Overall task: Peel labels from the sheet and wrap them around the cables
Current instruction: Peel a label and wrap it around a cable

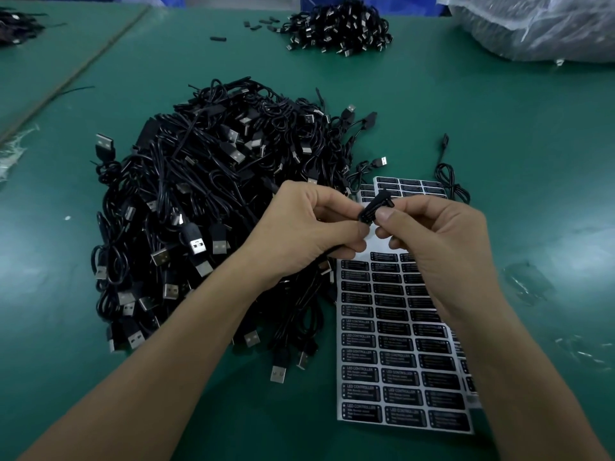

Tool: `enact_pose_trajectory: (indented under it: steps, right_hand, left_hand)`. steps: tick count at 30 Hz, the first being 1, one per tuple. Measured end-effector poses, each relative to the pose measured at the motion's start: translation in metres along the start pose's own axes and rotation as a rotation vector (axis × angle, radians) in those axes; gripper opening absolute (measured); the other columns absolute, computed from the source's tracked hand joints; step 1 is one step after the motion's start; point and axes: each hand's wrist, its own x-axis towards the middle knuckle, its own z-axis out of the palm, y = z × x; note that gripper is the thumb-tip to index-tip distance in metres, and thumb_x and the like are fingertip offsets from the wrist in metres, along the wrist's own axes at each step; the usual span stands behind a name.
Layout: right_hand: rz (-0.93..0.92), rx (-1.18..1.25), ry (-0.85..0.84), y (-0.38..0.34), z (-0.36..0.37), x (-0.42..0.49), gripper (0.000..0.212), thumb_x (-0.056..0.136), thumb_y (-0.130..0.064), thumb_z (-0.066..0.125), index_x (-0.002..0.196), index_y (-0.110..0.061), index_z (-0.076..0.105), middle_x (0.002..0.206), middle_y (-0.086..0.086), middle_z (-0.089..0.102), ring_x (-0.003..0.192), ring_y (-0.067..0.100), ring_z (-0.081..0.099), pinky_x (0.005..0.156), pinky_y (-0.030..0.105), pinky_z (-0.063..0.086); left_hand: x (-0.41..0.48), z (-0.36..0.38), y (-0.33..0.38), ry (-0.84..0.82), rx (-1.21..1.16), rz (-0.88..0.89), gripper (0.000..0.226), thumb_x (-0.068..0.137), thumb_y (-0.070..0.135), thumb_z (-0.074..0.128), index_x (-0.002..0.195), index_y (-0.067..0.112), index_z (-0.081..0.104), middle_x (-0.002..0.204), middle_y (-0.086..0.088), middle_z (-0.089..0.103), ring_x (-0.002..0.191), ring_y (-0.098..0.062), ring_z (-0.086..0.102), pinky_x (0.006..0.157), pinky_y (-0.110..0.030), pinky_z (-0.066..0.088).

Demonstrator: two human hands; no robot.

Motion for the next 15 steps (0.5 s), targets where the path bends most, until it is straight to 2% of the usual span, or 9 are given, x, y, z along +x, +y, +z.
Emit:
enact_pose_trajectory:
  steps: [15]
  right_hand:
    - [-0.037,-0.079,0.05,0.0016,0.0021,-0.0001,0.009,0.086,-0.011,0.075,0.078,-0.016,0.074,0.065,-0.001,0.072,0.058,0.006,0.063,0.059,0.017,0.05]
  left_hand:
    - [0.0007,0.0001,-0.0003,-0.001,0.029,-0.017,0.012,0.081,-0.002,0.078,0.092,-0.002,0.073,0.078,-0.018,0.075,0.071,-0.023,0.076,0.062,-0.023,0.059]
